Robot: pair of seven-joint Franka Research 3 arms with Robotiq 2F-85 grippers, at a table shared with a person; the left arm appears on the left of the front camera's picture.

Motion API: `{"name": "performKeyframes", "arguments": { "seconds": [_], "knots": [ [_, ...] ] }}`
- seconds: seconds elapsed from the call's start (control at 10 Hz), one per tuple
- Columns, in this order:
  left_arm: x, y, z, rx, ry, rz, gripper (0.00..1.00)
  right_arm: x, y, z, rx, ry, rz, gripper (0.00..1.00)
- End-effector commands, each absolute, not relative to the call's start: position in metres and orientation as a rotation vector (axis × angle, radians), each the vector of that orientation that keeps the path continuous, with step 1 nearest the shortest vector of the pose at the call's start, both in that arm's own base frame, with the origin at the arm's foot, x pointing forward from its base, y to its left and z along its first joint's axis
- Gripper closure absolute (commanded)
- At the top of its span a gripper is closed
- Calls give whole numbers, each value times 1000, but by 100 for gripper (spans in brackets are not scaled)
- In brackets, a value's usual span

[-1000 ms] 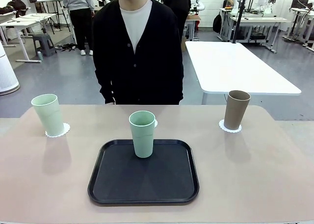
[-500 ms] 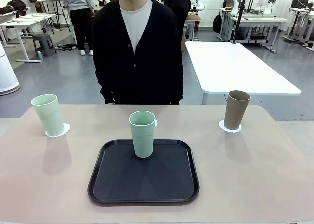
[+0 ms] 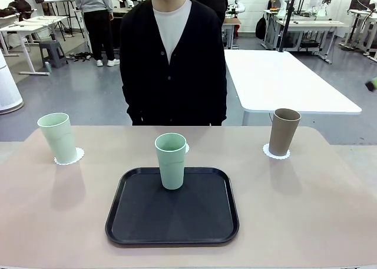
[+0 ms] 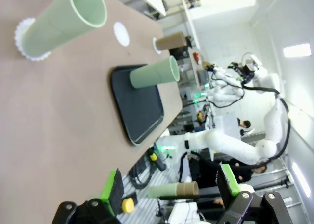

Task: Place coasters on the table and set cups on them.
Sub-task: Take one Reusable plastic cup from the Flat Tray and place it on a coaster set by the human.

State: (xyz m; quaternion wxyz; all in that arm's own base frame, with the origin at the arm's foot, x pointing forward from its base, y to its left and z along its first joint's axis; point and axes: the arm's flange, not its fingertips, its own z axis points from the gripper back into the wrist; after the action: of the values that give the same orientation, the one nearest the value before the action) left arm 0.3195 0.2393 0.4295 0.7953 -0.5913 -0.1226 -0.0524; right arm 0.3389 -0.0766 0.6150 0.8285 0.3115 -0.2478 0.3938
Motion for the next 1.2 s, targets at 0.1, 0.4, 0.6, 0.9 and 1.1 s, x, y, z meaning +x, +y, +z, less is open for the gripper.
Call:
{"name": "performKeyframes", "arguments": {
  "seconds": [0.1,0.4,0.6,0.9,1.1],
  "knots": [
    [317,240,430,-1278,-276,-114,0,336,20,590,346,-672,984,0],
    [317,240,430,-1278,-276,-114,0,346,88,556,249,-696,1096,0],
    [317,240,430,-1278,-276,-114,0,361,118,523,246,-610,1150,0],
    [317,240,430,-1278,-276,-114,0,384,133,495,290,-452,1150,0],
    [317,240,430,-1278,-276,-114,0,363,132,498,246,-557,1182,0]
  ]
}}
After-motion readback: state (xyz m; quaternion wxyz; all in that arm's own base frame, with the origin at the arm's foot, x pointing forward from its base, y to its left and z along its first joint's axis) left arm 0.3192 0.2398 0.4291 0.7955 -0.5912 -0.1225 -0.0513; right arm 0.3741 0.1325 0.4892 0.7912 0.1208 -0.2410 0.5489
